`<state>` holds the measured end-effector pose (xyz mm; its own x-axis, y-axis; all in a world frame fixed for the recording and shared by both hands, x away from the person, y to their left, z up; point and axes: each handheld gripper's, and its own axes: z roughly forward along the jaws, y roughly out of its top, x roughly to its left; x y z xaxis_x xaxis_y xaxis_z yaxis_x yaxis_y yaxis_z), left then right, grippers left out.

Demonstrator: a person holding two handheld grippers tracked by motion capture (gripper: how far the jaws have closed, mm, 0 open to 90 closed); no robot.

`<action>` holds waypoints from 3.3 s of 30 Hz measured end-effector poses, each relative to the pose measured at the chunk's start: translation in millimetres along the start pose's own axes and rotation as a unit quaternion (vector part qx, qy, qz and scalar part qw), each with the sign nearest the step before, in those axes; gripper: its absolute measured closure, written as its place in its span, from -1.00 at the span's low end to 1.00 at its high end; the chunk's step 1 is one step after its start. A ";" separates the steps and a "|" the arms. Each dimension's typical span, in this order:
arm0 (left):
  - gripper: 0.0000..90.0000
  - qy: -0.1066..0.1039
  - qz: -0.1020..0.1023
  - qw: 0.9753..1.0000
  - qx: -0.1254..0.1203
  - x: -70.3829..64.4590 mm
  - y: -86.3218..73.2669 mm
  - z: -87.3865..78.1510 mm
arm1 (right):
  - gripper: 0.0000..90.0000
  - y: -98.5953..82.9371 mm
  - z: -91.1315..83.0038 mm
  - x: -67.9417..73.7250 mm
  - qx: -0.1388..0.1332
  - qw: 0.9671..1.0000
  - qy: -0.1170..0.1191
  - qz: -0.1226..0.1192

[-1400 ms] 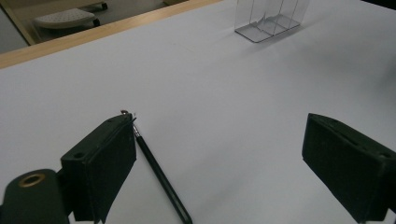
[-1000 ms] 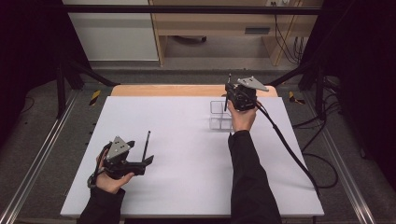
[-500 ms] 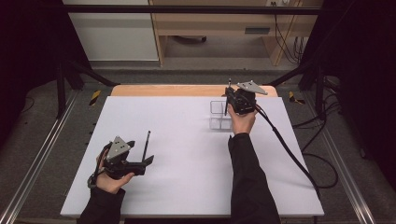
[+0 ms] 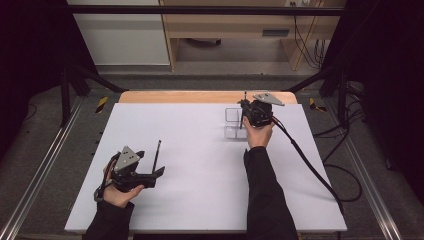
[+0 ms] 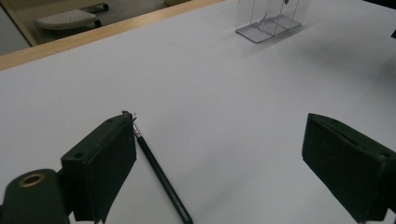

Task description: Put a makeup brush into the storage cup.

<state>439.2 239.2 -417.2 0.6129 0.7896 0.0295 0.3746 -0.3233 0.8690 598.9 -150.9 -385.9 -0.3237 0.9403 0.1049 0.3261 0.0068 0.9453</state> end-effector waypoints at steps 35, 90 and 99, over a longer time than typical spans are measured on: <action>-0.79 0.002 0.002 1.000 0.004 -1.1 -0.4 1.7 | 0.74 -13.0 -10.0 -1.6 0.054 0.998 0.019 0.009; -0.82 0.009 -0.003 1.000 0.005 -1.7 -1.3 0.5 | -0.81 -57.8 -140.4 4.9 0.038 0.989 0.133 -0.050; -0.83 0.009 -0.011 1.000 0.002 1.1 -2.0 -0.5 | -0.85 -69.8 -154.4 -4.4 0.035 0.990 0.130 -0.032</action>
<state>438.7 240.9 -418.7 0.5925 0.8054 0.0187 0.3903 -0.3073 0.8679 440.4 -208.1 -404.7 -0.5608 0.8177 0.1300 0.3557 0.0961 0.9296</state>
